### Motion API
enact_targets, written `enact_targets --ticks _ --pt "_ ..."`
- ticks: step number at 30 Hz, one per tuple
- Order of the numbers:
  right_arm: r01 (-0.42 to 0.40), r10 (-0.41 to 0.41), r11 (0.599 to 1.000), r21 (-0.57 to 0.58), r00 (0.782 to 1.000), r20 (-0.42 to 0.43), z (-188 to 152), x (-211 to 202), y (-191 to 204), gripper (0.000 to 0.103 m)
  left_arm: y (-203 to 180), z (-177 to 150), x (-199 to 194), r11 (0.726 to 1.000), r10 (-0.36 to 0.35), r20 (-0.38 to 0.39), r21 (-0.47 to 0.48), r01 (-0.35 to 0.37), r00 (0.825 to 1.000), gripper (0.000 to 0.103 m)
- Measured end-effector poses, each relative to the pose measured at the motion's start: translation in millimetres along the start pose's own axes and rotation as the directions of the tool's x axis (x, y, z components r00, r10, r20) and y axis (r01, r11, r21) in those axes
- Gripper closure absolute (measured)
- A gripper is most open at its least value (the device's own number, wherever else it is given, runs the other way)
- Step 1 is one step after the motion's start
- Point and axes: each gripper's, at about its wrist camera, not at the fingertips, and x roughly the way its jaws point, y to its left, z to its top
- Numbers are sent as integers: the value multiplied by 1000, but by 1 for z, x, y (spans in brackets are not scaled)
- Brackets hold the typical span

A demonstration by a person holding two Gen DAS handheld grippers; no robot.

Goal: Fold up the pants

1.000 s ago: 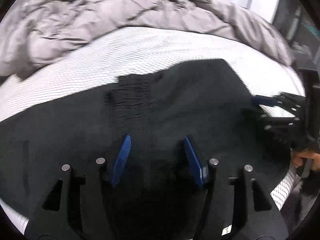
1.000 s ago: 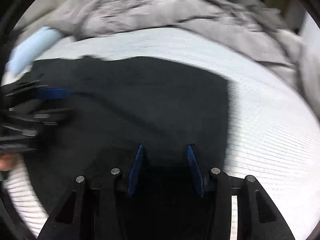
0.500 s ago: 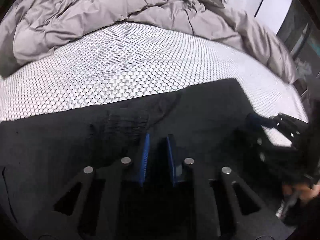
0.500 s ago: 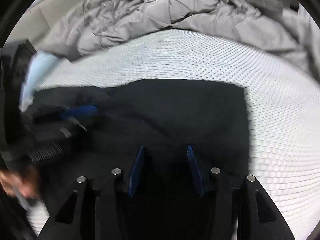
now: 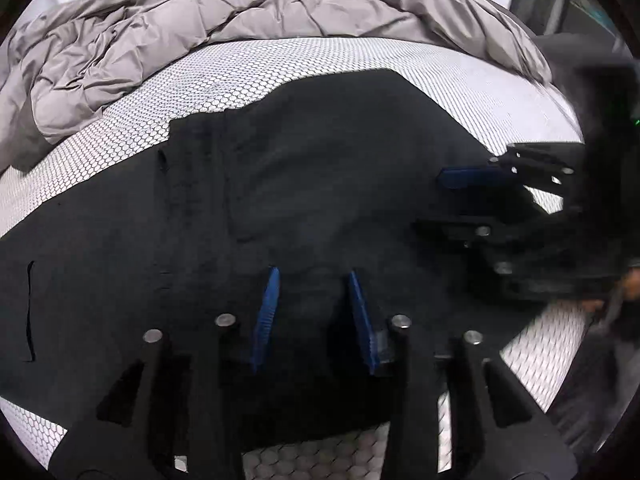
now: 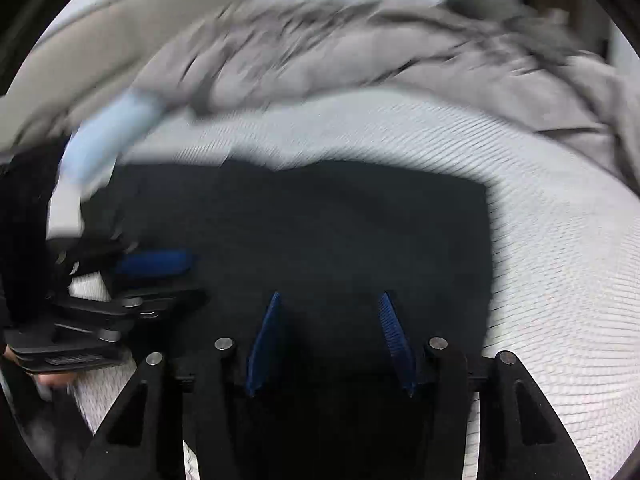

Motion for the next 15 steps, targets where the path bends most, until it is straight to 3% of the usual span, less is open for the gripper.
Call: enact_targets --ticks 1,3,6,7,9,10,12,13,14,15 --pt "53 -56 997 -52 997 -50 -9 12 6 52 3 -4 -3 1000 7 -10 -3 -7 1000 60" --pt "100 -101 991 -88 995 -14 -20 7 5 51 16 -20 -24 999 40 5 -29 -40 999 60" --pt "186 -186 981 -53 983 12 -30 -19 -14 50 42 -49 -70 986 113 65 -129 -104 991 59" --pt "164 -163 986 -24 986 43 -33 -30 -22 48 51 -56 -83 979 136 91 -168 -119 987 57" --pt "134 -136 991 29 987 84 -37 -42 -35 39 88 -79 -116 933 190 152 -337 -130 970 36" --pt "132 -137 990 59 984 109 -37 -48 -41 38 110 -89 -128 891 219 166 -435 -128 962 34" --pt "101 -116 989 104 983 144 -36 -56 -50 35 154 -118 -145 777 260 165 -620 -105 951 34" --pt "83 -102 989 124 983 152 -35 -58 -54 35 174 -131 -146 709 261 146 -700 -87 954 34" --pt "75 -96 988 139 983 158 -33 -57 -56 35 197 -146 -143 620 233 121 -783 -51 965 34" --pt "68 -93 986 151 982 162 -33 -59 -56 35 209 -154 -139 582 204 126 -813 -17 971 34"
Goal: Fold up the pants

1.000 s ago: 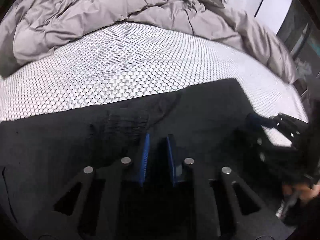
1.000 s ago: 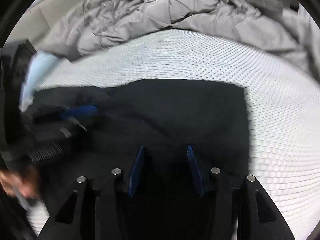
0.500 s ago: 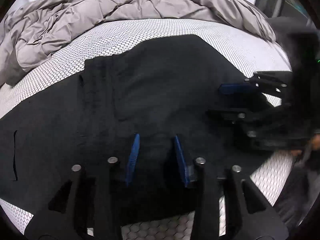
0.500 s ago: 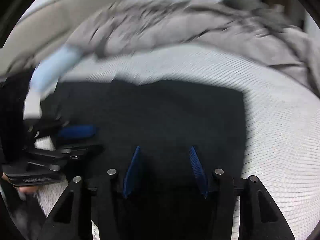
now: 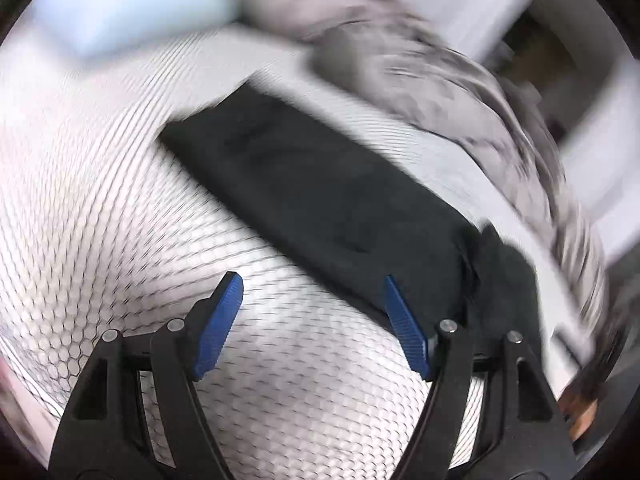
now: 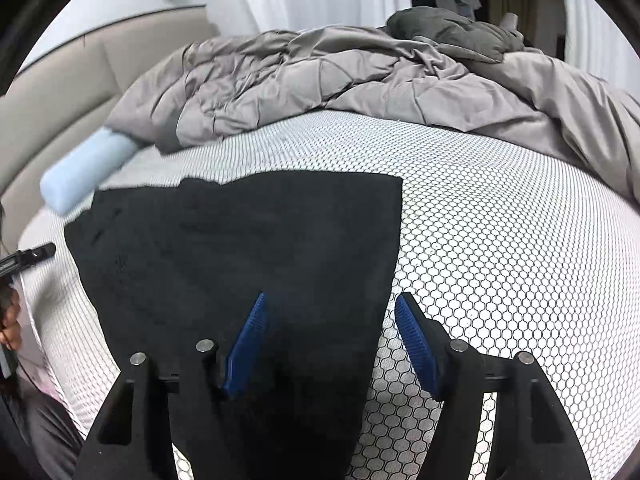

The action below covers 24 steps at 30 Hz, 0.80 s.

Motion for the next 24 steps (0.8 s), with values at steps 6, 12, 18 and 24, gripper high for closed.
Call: enact_targets --ticks 6,12,18,24 --pt "-31 31 999 32 1000 5 4 3 -1 35 34 43 38 981 -72 37 -176 77 997 62" --pt "-40 40 999 32 999 0 8 9 -4 35 -2 67 46 986 157 132 -73 -148 979 101" --pt "-39 39 997 71 999 11 11 8 -12 35 -132 51 -28 960 14 302 264 -98 953 101" --pt "-21 19 998 61 999 35 11 -1 -12 35 -277 -41 -30 813 -271 121 560 159 955 100"
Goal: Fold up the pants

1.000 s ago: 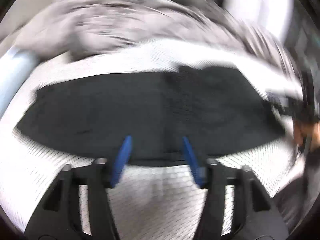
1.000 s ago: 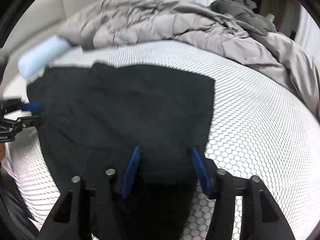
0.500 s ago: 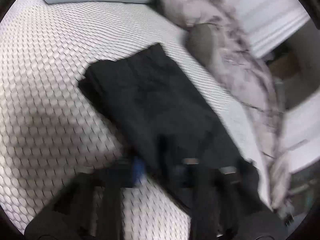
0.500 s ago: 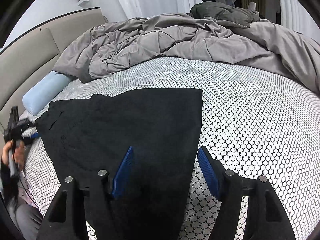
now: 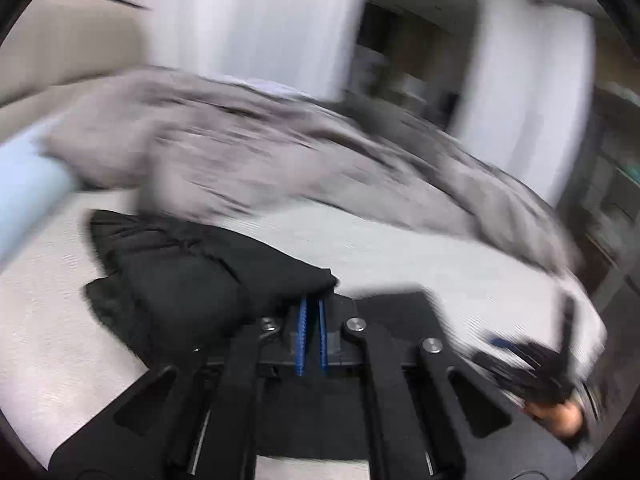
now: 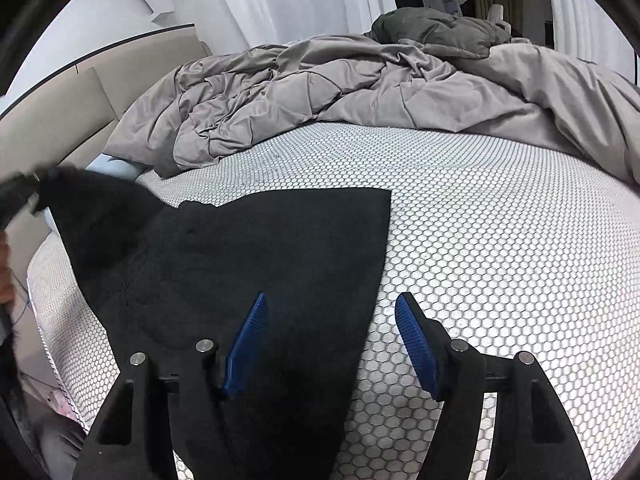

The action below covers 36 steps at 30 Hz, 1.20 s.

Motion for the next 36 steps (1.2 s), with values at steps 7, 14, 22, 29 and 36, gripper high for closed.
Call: enact_targets --ticks 7,14,22,29,36 --pt "38 -38 997 72 999 -10 -3 0 -22 34 -84 -122 77 968 -91 -447 171 185 890 81" --pt "38 -37 998 44 999 -9 -7 -10 -23 34 -53 -115 2 962 -173 -347 139 233 922 56" --pt "-51 51 996 -75 999 -11 -10 -11 11 34 25 -35 16 999 4 -133 47 2 991 47" --pt "-106 102 959 -264 994 -28 -21 -8 64 29 111 -51 62 973 6 -199 -226 -52 980 47" --pt "-179 196 894 -412 981 -2 -29 -17 143 23 113 -61 49 988 140 -188 -40 -150 972 47"
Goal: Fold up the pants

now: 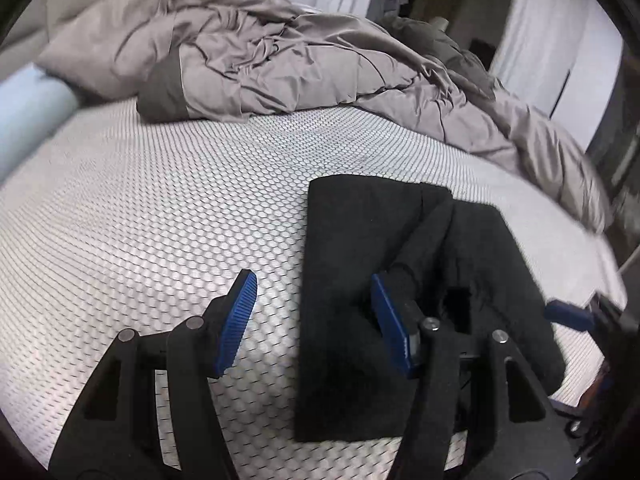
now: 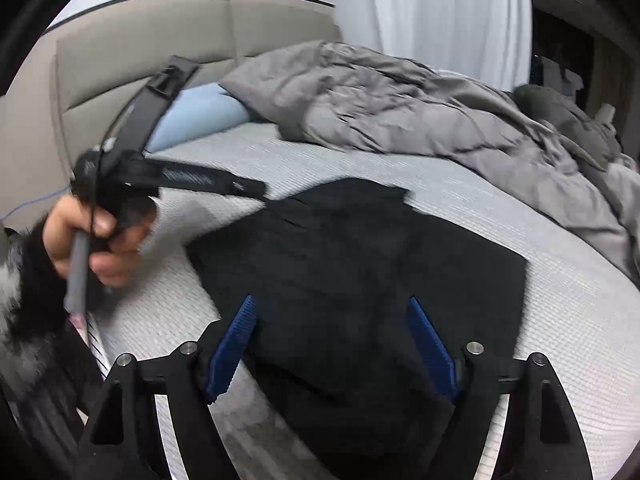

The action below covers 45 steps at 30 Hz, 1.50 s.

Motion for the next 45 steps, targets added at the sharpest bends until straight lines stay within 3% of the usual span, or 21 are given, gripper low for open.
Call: enact_targets --ticks 2,5,8,10,11,12,15,17,20,21,23,25,26,30,34,38,41,45 --pt "-3 3 1000 -7 1000 -18 10 15 18 23 0 -5 -9 1000 20 -4 21 -20 1000 47" --pt "51 -54 998 -35 994 -90 19 52 37 23 4 -8 -10 1000 13 -26 7 -12 1000 47" --pt "153 -155 988 -24 971 -180 19 88 40 22 13 -12 -3 1000 27 -62 1 -27 998 47" --pt "166 -164 986 -4 966 -202 17 95 37 23 17 -15 0 1000 31 -75 -3 -31 997 47" --pt "162 -157 987 5 967 -199 16 93 35 30 20 -16 0 999 33 -76 -8 -33 997 47" --pt "148 -142 989 21 971 -191 16 89 32 49 22 -16 0 999 36 -76 -14 -37 996 47" --pt "71 -54 987 141 990 -127 17 69 9 69 25 -14 -3 999 25 -65 -38 -28 998 47" --pt "28 -15 967 255 998 -54 17 47 -14 80 22 -11 -5 999 19 -52 -42 -21 998 47" --pt "87 -94 897 433 996 -6 7 16 -68 77 14 -9 -7 999 12 -45 -38 -14 999 47" --pt "137 -138 863 487 990 -33 -1 9 -90 70 11 -9 -6 999 12 -46 -34 -13 999 47" --pt "189 -161 776 602 982 -100 -23 1 -131 69 3 -10 -3 1000 15 -54 -19 -16 998 47" --pt "121 -89 694 709 993 -82 -45 -8 -163 69 -4 -10 1 1000 16 -67 -7 -16 998 47" --pt "82 -64 675 734 997 -52 -51 -13 -172 68 -7 -10 3 1000 17 -71 -1 -17 997 47" --pt "-41 28 674 737 999 30 -53 -22 -179 56 -19 -11 11 1000 15 -88 16 -13 996 47" --pt "-114 114 691 714 992 48 -50 -20 -171 56 -29 -12 15 1000 14 -99 29 -11 995 47" --pt "-143 193 710 690 981 5 -49 -7 -160 56 -38 -15 17 999 9 -103 48 -4 995 47" --pt "-127 208 739 662 977 -44 -51 -2 -151 55 -43 -16 17 998 6 -101 61 0 995 47" --pt "-102 213 748 656 973 -92 -52 14 -150 55 -46 -18 18 998 14 -103 70 -6 995 47"
